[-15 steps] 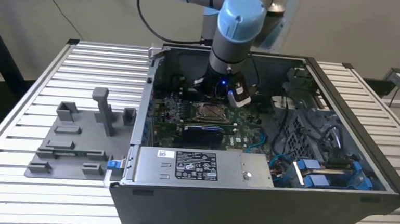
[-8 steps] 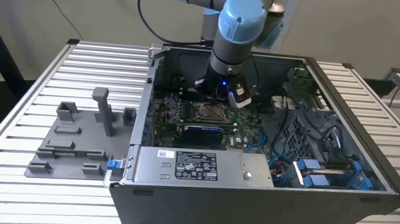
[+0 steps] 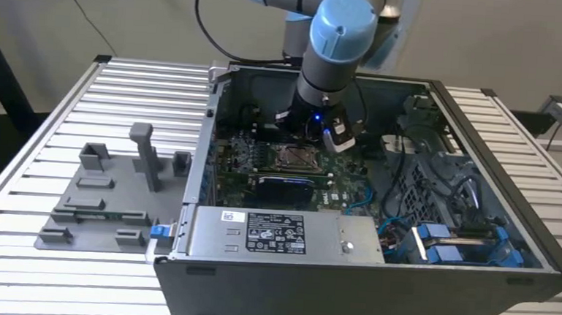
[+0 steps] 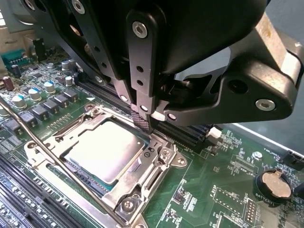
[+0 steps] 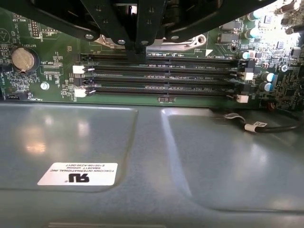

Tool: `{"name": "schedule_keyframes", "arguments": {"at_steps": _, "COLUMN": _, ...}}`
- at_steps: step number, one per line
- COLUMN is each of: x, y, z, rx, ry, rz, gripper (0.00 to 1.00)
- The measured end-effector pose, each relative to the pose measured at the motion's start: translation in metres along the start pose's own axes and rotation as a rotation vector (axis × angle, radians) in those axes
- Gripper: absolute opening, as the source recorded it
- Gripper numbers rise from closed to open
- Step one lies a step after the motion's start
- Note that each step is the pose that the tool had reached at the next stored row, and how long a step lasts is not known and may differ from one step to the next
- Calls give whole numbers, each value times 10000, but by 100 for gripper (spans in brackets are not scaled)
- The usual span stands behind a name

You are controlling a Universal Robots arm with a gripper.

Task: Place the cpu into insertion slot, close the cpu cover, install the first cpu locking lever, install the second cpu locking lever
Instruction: 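Install the first cpu locking lever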

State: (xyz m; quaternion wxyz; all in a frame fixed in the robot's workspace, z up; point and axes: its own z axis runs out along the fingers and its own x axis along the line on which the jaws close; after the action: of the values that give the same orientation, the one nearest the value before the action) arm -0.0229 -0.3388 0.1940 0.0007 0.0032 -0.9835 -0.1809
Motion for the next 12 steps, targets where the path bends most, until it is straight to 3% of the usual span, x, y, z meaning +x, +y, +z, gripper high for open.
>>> {"name": "schedule_keyframes", "arguments": {"at_steps": 12, "x": -6, "y": 2, "z": -3, "rx": -25, "ry": 2, "rz": 1, "gripper": 11}}
